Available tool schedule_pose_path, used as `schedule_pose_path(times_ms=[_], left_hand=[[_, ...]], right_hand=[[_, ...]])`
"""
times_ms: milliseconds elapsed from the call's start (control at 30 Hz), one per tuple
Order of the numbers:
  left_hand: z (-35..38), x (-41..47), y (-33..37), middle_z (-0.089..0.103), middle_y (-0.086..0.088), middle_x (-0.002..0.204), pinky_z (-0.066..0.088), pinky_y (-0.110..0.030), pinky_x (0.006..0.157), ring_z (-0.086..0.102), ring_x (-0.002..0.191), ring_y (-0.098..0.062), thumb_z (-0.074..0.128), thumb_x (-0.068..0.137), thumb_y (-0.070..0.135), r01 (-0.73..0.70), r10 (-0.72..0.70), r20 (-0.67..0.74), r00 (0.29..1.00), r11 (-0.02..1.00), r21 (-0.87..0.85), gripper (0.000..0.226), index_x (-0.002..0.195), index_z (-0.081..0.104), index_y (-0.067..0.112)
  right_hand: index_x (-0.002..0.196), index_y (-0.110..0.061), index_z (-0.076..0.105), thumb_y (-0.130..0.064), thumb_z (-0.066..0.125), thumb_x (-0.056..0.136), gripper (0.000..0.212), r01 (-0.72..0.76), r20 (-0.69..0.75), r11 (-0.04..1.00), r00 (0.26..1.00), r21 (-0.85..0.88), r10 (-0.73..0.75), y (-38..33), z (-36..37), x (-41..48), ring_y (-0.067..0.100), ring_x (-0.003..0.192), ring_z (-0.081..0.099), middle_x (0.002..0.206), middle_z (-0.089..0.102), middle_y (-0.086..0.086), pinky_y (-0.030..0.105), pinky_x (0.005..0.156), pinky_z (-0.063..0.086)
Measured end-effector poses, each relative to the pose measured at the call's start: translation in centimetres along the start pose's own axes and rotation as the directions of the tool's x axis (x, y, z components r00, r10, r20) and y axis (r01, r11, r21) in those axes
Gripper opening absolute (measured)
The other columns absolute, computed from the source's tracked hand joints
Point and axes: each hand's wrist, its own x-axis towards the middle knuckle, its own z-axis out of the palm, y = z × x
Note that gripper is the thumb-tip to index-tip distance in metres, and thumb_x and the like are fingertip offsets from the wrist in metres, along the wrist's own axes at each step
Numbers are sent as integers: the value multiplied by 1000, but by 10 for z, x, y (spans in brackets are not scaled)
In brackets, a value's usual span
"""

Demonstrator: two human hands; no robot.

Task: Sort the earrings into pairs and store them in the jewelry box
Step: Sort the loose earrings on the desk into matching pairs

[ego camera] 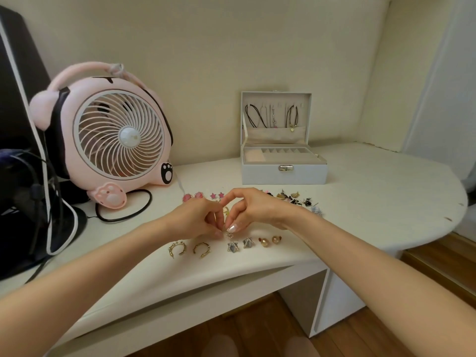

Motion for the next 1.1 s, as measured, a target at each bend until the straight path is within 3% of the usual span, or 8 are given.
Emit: schedule_pose_path(times_ms=[200,300,400,667,900,1033,1100], left_hand=[[-6,-3,1,55,4,69,38,-11,59,48,62,-8,70,80,17,-16,22,43,999,991,-131,15,74,60,26],[-14,-3,0,58,-2,73,40,-21,62,47,64,-9,72,79,18,-31,40,35,999,976,-214,16,70,61,26],[-18,-5,0,57,7,71,37,-12,58,45,58,-1,71,80,16,-41,48,28,998,977,-209,19,69,58,26],[-12,-4,1,62,2,75,34,-21,73,51,70,-8,66,83,14,0,24,82,996,962,-273,15,73,60,22],[-11,-6,7,60,16,57,33,-19,66,48,61,-6,66,85,16,76,-37,145,989,959,-275,14,74,59,22],[-8,-6,9,58,25,49,28,-6,76,53,58,1,65,85,15,37,-17,109,994,982,-188,15,74,56,22],[-5,-5,10,58,29,52,24,-11,81,56,64,5,66,84,17,2,6,75,997,995,-101,16,75,56,24]], right_hand=[[118,-11,50,16,64,75,52,-42,48,997,998,58,39,4,-2,3,17,70,67,78,68,8,30,74,56],[118,-11,51,15,63,76,51,-50,22,999,999,8,49,6,-3,4,14,68,67,76,68,5,24,68,54],[118,-11,52,15,64,76,51,-41,-8,998,999,-43,41,6,-3,5,11,67,66,75,68,4,18,64,51],[115,-12,54,14,64,75,49,34,-63,993,997,-110,-41,9,2,7,14,70,66,77,68,6,21,64,54],[116,-11,55,13,64,76,47,81,-51,991,995,-105,-87,12,2,7,14,75,67,78,69,5,30,80,57],[117,-12,51,14,63,77,49,86,-1,991,996,-98,-87,10,1,4,12,73,66,79,68,7,22,76,55],[118,-11,50,15,62,77,50,86,22,992,996,-93,-84,9,2,3,13,73,65,80,68,8,22,75,55]])
